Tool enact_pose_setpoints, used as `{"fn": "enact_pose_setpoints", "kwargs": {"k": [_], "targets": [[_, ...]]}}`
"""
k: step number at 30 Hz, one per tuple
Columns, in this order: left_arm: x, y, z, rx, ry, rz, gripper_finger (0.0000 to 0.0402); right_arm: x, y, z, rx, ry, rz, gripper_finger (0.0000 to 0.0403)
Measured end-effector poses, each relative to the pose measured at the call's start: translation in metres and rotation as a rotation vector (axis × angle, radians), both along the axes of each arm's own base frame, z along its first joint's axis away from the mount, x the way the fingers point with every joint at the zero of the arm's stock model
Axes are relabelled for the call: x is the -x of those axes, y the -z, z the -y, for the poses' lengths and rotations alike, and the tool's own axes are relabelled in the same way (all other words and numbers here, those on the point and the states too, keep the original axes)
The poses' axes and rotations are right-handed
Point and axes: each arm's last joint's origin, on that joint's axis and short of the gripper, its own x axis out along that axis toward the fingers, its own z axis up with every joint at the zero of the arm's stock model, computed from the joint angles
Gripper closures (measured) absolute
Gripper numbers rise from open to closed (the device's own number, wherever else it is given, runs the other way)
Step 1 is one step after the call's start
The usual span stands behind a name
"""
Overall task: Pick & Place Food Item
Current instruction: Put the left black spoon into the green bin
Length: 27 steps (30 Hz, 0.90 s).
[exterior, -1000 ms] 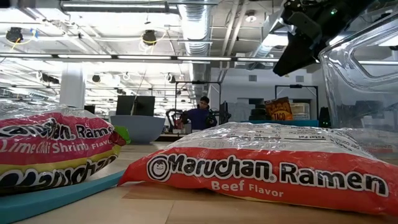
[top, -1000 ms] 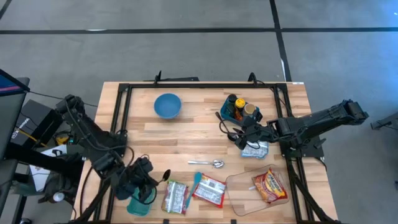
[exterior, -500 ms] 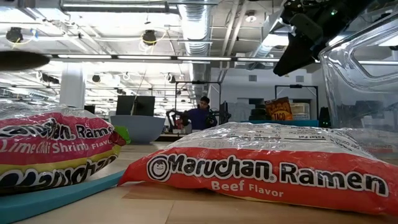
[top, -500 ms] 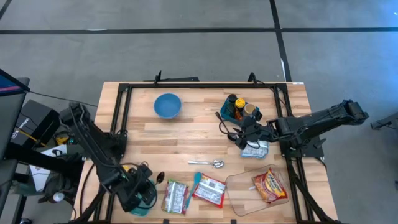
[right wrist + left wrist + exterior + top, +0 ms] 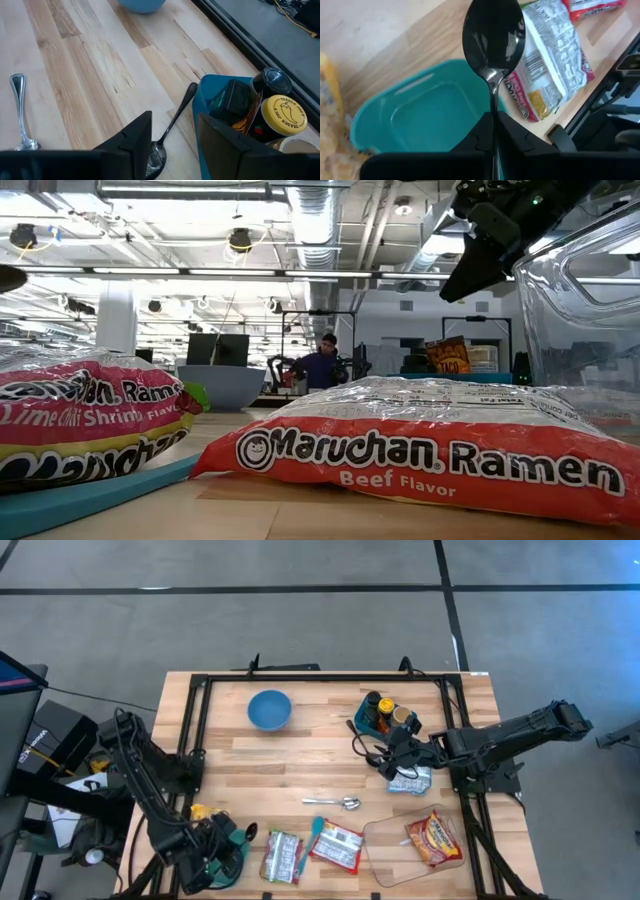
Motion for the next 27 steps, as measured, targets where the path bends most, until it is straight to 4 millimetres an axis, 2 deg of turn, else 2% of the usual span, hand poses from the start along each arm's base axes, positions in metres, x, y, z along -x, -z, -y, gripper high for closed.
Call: {"fn": "enact_pose_setpoints", "kwargs": {"k": [6, 18, 27], "targets": [[0.003, 0.001, 0.001, 0.046, -0.039, -0.035, 0.04, 0.0, 0.0, 0.0, 0.0, 0.0, 0.0, 0.0253], [0.002, 0.014, 0.003, -0.017, -0.036, -0.081, 0.0398, 0.0, 0.0, 0.0, 0.0, -0.002, 0.0, 0.0253], [0.002, 0.015, 0.004, -0.008, -0.029, -0.098, 0.0393, 0.0, 0.0, 0.0, 0.0, -0.002, 0.0, 0.0253]]}}
